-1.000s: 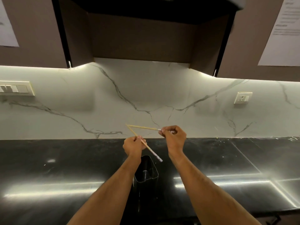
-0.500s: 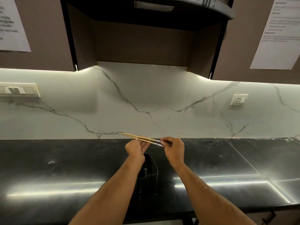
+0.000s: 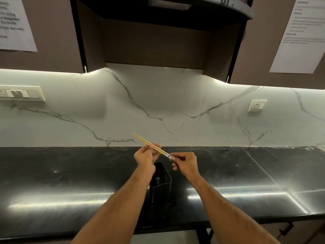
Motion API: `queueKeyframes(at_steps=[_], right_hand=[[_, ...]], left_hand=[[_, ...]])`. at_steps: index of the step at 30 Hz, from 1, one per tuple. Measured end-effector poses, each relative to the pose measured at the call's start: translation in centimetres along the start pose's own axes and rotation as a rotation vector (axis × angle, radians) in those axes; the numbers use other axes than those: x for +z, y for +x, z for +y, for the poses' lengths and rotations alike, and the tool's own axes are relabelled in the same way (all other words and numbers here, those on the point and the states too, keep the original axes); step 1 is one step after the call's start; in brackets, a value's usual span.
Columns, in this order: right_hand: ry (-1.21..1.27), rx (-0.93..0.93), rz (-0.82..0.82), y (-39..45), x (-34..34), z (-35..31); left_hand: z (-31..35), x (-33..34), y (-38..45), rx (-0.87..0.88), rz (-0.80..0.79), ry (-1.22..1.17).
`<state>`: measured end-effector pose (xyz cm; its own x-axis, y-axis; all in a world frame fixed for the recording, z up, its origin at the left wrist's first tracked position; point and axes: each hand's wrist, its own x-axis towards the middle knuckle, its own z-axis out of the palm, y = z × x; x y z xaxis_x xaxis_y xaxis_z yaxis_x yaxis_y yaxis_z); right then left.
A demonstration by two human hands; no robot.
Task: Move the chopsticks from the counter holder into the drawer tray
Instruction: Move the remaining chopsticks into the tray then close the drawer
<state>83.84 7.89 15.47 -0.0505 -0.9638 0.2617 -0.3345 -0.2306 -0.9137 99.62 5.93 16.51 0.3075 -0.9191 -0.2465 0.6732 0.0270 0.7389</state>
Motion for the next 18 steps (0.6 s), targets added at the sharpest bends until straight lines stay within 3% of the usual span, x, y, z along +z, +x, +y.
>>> queueKeyframes(at_steps=[18], right_hand=[[-0.025,0.110,-0.142,-1.8,0.4,-1.0]], left_hand=[[0.4,-1.7,-2.0,0.009,0.001,-0.015]])
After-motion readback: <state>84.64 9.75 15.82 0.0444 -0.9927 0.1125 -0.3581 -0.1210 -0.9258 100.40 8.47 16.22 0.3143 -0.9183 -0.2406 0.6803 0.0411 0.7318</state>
